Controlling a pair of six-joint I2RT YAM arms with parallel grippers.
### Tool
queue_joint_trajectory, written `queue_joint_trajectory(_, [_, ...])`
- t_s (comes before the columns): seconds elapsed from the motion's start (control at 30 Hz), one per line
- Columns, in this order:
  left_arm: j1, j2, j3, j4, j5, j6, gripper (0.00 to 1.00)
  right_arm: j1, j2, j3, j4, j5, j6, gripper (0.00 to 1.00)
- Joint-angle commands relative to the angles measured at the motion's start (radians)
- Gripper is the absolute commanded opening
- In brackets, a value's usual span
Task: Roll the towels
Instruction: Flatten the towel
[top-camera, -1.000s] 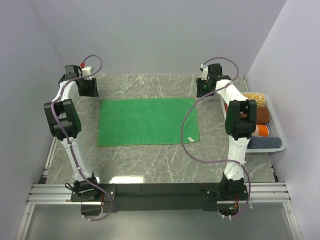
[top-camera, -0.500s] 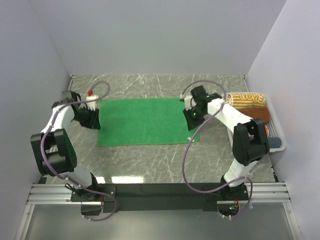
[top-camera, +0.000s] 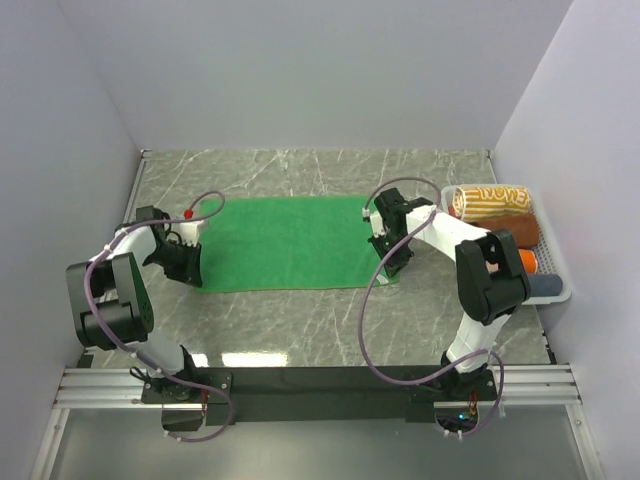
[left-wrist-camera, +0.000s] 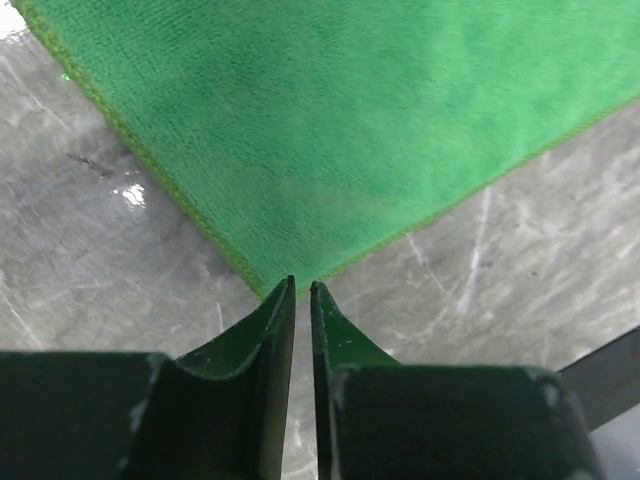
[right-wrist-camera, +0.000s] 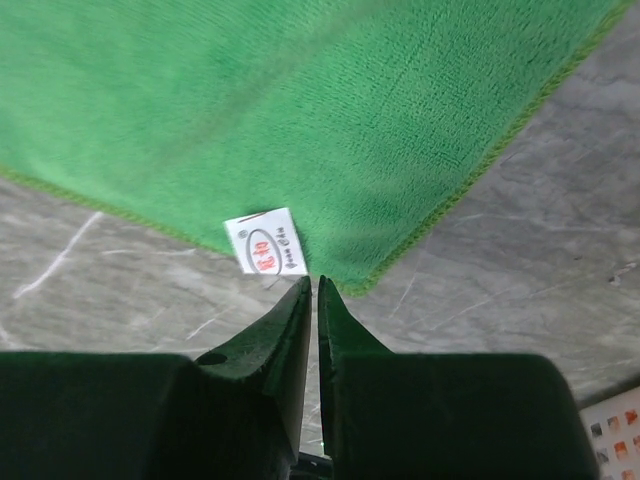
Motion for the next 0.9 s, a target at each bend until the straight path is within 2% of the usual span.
queue_joint_trajectory(0.0, [0.001, 0.030, -0.001, 0.042, -0.028, -0.011, 0.17, 0.009, 0.028, -0.019, 0.008, 0.054, 0.012, 0.13])
queue_joint_trajectory(0.37, [0.004, 0.089, -0.044, 0.078, -0.159, -0.030, 0.11, 0.011, 0.082, -0.113, 0.042, 0.143, 0.006, 0.10])
queue_joint_trajectory(0.53, [0.034, 0.043, -0.093, 0.079, -0.245, -0.007, 0.06, 0.018, 0.045, -0.150, 0.016, 0.137, -0.023, 0.10])
queue_joint_trajectory(0.87, [0.073, -0.023, -0.098, 0.010, -0.260, 0.035, 0.03, 0.092, -0.020, -0.194, -0.047, 0.123, -0.073, 0.10])
